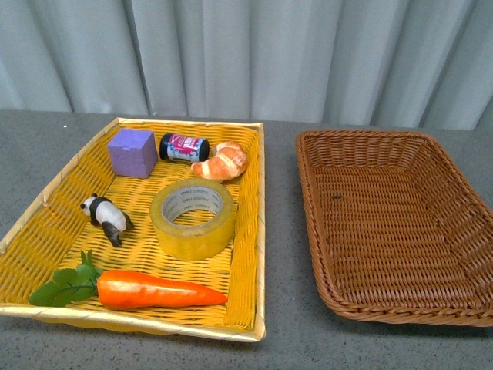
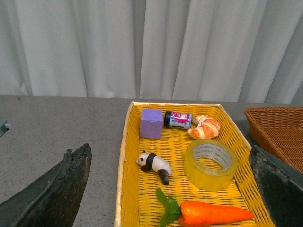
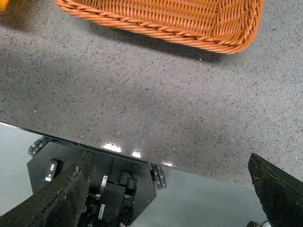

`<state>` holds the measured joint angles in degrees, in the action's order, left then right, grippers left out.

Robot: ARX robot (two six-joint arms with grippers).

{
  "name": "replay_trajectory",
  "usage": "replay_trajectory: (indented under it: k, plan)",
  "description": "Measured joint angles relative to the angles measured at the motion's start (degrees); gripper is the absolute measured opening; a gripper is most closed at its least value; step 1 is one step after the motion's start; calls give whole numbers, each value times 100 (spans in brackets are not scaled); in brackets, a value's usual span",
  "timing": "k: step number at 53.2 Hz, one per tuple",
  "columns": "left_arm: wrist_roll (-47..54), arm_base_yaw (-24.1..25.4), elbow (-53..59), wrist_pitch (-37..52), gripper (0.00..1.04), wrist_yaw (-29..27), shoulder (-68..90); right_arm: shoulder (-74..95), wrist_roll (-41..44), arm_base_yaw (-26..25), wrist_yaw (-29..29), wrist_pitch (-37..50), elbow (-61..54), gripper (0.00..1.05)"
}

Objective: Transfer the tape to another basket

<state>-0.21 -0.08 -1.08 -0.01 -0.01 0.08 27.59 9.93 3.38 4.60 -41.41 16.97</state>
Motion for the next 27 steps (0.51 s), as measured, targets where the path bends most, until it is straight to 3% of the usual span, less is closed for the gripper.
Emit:
replay_trajectory:
  k: [27]
  plan:
    - [0,0,0,-2,98,0,0,0,-2,-2,0,0,0,96]
